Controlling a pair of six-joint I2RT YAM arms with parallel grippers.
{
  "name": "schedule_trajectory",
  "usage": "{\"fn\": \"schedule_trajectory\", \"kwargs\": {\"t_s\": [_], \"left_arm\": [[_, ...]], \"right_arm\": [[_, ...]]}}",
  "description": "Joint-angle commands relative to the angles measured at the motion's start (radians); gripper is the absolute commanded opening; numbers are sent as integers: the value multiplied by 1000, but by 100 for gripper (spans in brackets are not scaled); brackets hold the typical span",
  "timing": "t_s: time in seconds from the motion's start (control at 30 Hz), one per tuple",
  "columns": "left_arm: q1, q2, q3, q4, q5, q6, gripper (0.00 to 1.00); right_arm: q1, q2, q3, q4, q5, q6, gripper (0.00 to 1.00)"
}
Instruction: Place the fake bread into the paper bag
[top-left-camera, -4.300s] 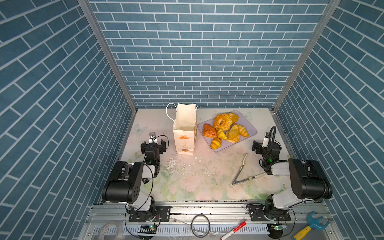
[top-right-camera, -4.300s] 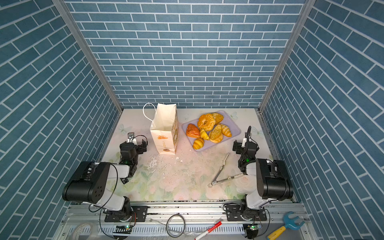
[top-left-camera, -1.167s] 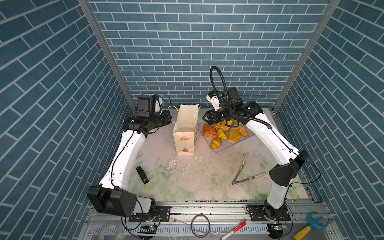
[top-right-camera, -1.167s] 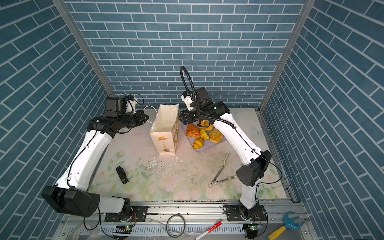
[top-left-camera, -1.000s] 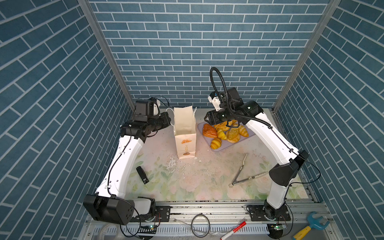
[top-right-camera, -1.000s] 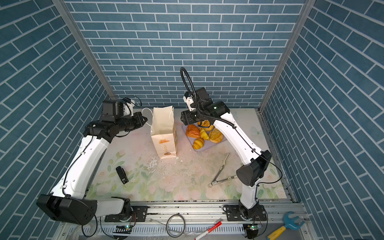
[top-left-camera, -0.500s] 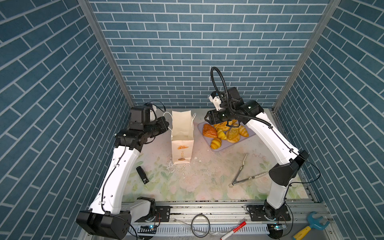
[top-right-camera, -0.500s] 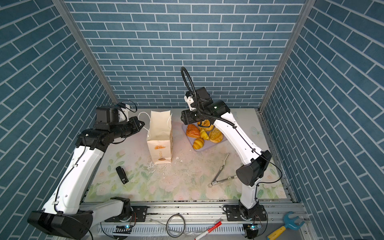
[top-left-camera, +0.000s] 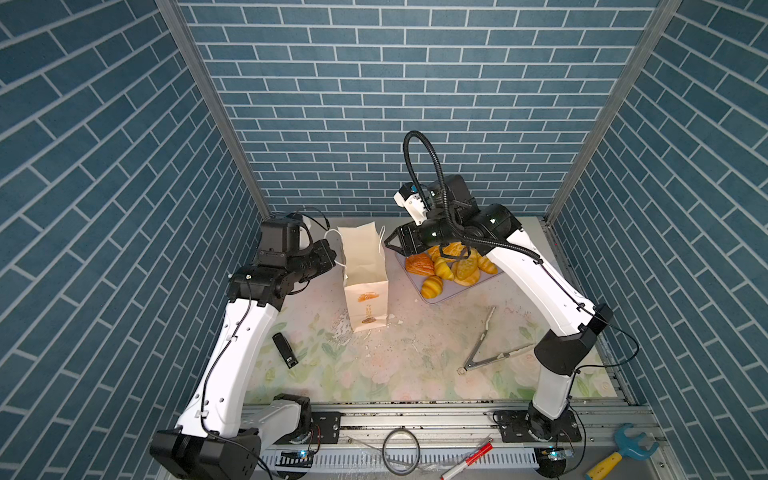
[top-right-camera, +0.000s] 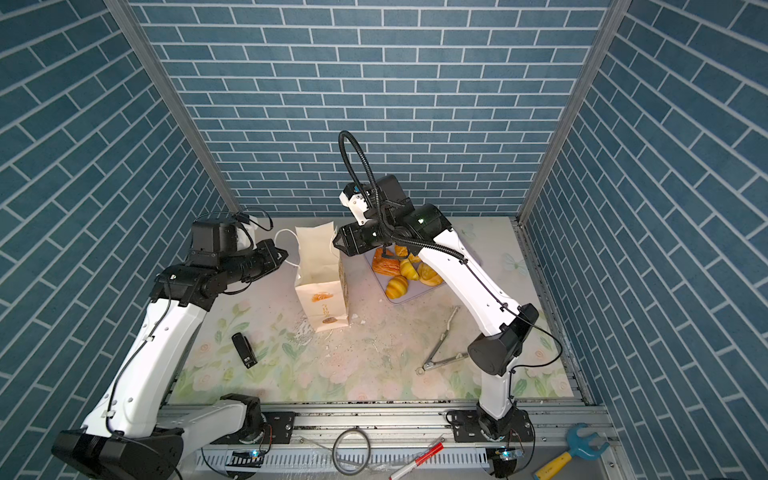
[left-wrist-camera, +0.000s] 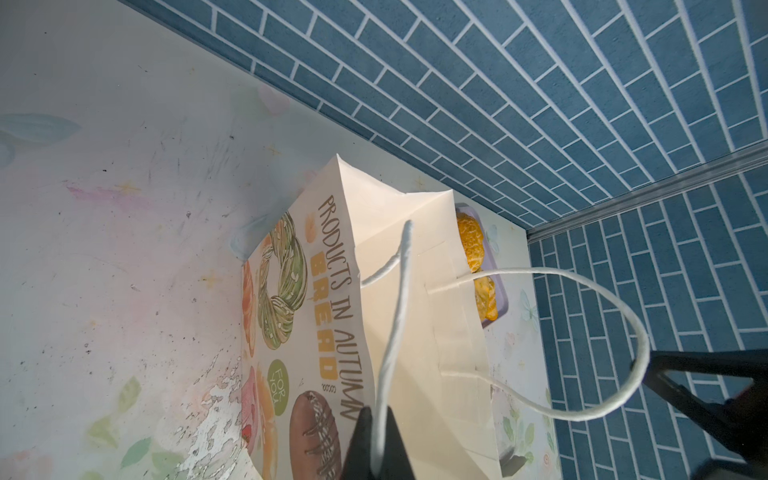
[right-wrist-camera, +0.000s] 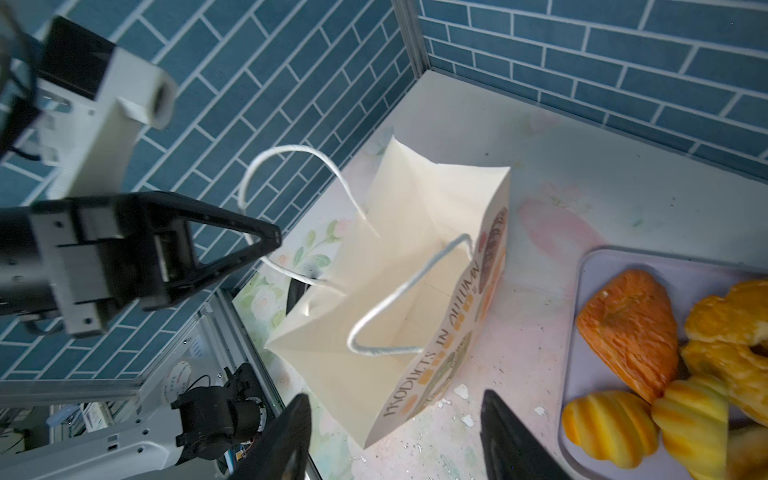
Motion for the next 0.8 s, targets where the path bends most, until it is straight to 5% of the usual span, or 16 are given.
{"fn": "schedule_trajectory", "kwargs": {"t_s": [0.0,0.2,0.57,0.77], "left_arm": [[3,-22,-13,-25,-10,-8,0],[4,-39,-27,-36,-15,-3,0],[3,-47,-31,-26,10,-5,0],[-3,-60,-66,14,31,-44,0]], "right_arm": [[19,51,52,22,-60,7,64],[26,184,183,29,-67,141,53],[33,153,235,-23,23,121,4],[33,83,146,-26,52,128,0]]}}
